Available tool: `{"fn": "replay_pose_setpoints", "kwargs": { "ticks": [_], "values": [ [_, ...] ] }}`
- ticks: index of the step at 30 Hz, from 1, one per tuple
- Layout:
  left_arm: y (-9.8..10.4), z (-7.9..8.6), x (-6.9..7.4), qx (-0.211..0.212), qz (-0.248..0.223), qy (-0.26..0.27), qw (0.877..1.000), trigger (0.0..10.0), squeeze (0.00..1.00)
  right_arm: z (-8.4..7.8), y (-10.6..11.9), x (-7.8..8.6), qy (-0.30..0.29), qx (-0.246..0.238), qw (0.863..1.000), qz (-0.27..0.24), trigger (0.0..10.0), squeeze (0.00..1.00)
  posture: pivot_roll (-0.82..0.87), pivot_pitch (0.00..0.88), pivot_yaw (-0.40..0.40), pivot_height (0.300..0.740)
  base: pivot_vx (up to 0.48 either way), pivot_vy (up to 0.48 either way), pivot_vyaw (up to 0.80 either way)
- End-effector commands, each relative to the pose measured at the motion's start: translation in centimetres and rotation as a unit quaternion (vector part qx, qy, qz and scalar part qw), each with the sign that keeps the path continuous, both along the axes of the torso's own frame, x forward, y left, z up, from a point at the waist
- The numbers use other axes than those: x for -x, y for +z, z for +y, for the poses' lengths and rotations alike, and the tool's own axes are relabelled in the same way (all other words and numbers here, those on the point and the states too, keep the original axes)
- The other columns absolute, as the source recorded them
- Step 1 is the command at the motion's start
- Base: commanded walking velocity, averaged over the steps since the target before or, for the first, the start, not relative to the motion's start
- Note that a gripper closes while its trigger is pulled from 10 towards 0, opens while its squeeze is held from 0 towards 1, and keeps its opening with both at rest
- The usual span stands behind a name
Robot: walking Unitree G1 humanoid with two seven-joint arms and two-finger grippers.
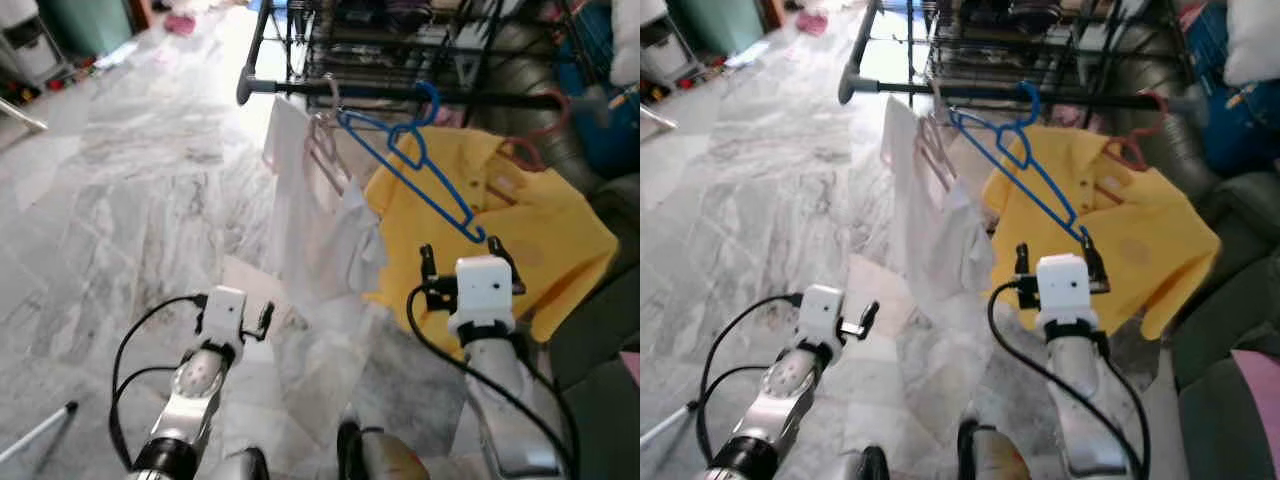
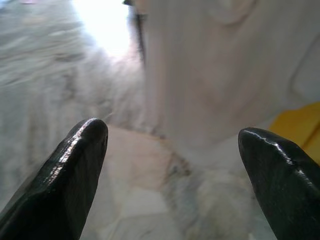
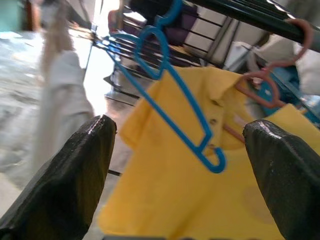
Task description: Hang hanger
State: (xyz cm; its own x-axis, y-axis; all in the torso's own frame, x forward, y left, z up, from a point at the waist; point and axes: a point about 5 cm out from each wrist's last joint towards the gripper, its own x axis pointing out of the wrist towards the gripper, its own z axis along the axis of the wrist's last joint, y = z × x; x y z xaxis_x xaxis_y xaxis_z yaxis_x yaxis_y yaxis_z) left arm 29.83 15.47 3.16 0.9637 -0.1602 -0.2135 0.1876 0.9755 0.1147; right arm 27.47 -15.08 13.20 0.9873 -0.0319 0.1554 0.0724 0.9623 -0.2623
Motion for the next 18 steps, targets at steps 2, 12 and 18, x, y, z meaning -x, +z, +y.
{"fn": "replay_pose_setpoints", "kwargs": {
  "ticks": [2, 12, 18],
  "values": [
    [-0.91, 0.02, 0.64, -0.006, 0.018, 0.003, 1.000, 10.0, 0.00, -0.33, -0.26, 0.06, -0.006, -0.001, 1.000, 0.007, 10.0, 0.00, -0.21, 0.178, 0.018, 0.740, -0.334, 0.000, 0.00],
    [-1.10, -0.03, 0.66, -0.009, 0.022, 0.001, 1.000, 10.0, 0.00, 0.43, -0.38, 0.12, 0.014, -0.015, 1.000, 0.007, 10.0, 0.00, -0.21, 0.180, 0.021, 0.740, -0.331, 0.000, 0.00],
    [-1.02, 0.04, 0.64, -0.012, 0.018, -0.004, 1.000, 10.0, 0.00, 0.61, -0.52, 0.05, 0.021, -0.024, 0.999, 0.010, 10.0, 0.00, -0.19, 0.190, 0.025, 0.740, -0.187, 0.000, 0.00]
  ]
}}
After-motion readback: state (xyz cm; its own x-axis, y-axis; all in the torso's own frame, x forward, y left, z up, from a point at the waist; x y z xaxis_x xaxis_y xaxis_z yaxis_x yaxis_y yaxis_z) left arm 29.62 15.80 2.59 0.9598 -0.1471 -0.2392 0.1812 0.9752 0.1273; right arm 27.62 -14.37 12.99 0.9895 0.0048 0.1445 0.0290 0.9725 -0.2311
